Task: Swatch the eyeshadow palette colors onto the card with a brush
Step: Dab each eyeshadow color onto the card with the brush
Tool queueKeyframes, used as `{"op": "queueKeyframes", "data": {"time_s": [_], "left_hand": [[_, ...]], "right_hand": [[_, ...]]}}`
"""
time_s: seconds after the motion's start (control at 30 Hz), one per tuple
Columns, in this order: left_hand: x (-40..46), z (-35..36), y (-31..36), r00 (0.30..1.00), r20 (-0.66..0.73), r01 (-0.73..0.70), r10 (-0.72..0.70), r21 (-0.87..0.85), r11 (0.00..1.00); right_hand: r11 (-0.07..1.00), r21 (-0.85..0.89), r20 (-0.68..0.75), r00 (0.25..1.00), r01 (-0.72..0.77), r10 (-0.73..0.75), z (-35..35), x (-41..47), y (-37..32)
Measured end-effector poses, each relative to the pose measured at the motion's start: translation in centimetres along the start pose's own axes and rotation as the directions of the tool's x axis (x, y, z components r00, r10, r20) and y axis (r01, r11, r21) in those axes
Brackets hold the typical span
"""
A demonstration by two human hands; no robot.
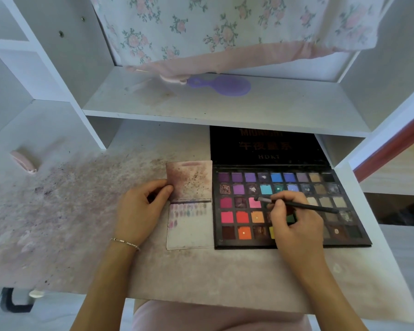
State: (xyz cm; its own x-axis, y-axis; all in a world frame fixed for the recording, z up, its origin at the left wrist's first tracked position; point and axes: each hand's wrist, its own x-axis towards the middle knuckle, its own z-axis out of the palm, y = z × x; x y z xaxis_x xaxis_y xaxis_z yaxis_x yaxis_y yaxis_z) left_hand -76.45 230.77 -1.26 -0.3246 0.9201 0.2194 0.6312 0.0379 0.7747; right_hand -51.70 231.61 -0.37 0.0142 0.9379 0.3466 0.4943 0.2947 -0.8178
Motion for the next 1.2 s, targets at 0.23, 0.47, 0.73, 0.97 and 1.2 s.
{"op": "queueKeyframes", "data": {"time_s": [0.23,0.47,0.73,0.97,1.2], "left_hand": [[0.0,0.0,-0.1,1.000,0.005,0.000,0.000,-0.018,1.000],[-0.1,0.1,0.1,1.000,0.002,0.011,-0.011,-0.024,1.000],[-0.1,0.1,0.1,1.000,-0.007,0.019,-0.019,-0.028,0.999],[0.0,0.1,0.2,1.000,0.002,0.002,-0.002,-0.027,1.000],[-0.1,0.0,0.3,1.000,0.003,0.003,-0.003,-0.031,1.000]], "right_hand": [[0.999,-0.050,0.014,1.000,-0.018,0.018,0.2,0.1,0.2],[0.999,-0.039,0.039,0.999,-0.020,0.022,0.1,0.2,0.0],[0.999,-0.031,0.039,0.999,-0.012,0.013,0.0,0.0,-0.1],[0.999,0.048,-0.040,0.999,-0.003,0.005,0.2,-0.1,-0.8],[0.982,0.181,0.140,0.986,0.060,-0.086,3.3,-1.6,-3.4]]}}
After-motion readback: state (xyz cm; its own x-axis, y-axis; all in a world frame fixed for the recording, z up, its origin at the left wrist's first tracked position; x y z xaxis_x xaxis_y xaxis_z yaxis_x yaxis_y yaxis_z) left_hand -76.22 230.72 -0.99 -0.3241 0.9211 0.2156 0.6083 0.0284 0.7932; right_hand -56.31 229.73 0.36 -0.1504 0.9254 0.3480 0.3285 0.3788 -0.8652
